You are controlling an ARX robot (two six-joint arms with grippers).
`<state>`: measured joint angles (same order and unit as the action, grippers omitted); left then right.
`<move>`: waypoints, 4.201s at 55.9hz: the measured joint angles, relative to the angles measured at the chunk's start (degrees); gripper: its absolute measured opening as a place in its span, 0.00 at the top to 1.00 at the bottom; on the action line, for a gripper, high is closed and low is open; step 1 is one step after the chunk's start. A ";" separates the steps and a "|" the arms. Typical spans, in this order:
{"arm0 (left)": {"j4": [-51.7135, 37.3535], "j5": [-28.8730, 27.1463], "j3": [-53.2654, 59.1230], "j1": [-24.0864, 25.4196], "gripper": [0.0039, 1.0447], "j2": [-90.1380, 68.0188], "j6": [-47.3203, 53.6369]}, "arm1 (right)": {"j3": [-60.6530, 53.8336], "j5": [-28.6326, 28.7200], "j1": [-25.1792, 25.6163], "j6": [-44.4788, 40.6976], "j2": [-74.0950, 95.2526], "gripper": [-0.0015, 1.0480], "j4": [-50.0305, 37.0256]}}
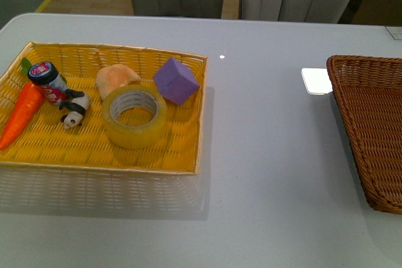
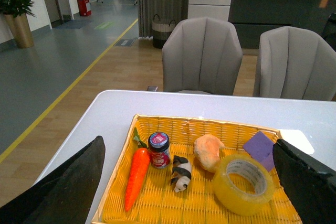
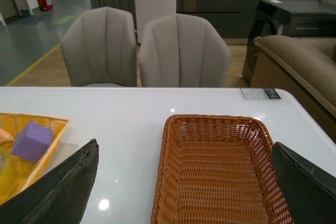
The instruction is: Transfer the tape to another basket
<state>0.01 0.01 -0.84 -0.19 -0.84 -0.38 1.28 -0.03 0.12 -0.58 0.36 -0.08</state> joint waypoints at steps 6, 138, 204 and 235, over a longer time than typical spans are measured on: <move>0.00 0.00 0.00 0.00 0.08 0.00 -0.02 | 0.00 0.00 0.00 0.00 0.00 0.09 0.00; 0.00 0.00 0.00 0.00 0.08 0.00 0.00 | 58.90 7.15 20.33 -9.73 124.80 0.95 -5.16; 0.00 0.00 0.00 0.00 0.08 0.00 -0.02 | 47.28 5.73 5.03 6.75 111.89 0.29 -15.56; 0.00 0.02 0.00 0.00 0.08 0.00 -0.02 | 19.58 8.41 7.98 1.51 90.86 0.42 -64.74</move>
<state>0.01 0.03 -0.84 -0.19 -0.84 -0.40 20.86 8.38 8.10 0.93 91.22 -64.82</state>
